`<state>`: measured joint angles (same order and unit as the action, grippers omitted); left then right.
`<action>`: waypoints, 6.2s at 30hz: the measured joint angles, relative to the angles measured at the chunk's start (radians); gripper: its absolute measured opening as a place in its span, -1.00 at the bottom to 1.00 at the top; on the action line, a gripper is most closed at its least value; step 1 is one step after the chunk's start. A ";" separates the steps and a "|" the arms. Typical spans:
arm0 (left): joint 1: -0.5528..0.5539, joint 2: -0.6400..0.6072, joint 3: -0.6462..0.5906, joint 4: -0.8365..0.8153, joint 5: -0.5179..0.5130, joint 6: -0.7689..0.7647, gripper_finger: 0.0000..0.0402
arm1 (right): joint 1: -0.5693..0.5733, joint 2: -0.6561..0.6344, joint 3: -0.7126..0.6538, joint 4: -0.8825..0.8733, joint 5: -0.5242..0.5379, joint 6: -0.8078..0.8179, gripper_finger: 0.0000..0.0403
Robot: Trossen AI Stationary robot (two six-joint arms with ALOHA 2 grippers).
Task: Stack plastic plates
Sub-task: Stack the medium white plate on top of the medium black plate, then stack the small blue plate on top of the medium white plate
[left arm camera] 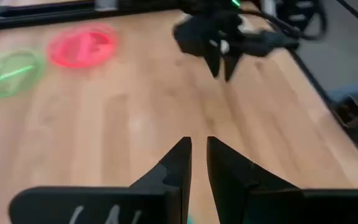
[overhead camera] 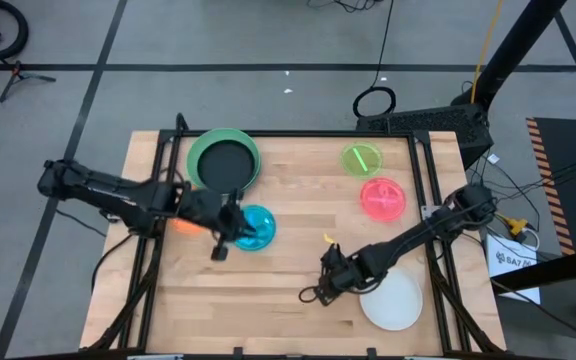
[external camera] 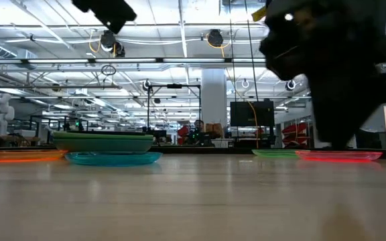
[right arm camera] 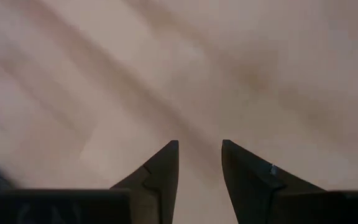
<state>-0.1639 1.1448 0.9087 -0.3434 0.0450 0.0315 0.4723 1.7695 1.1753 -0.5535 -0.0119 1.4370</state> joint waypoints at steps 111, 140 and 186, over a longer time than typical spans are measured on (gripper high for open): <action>-0.307 -0.479 -0.008 -0.153 -0.964 0.008 -0.71 | -0.677 0.518 0.901 -0.024 0.094 -2.320 -0.98; -0.306 -0.477 -0.008 -0.292 -0.963 -0.139 -0.71 | -0.688 0.405 0.914 -0.154 0.139 -1.999 -0.43; -0.155 0.343 -0.008 -0.297 -0.493 -0.172 -0.71 | -0.514 0.074 -0.107 0.697 0.045 -1.256 -0.42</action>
<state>-0.3186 1.4881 0.9005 -0.6401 -0.4477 -0.1401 -0.0414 1.8431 1.0687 0.1435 0.0330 0.1810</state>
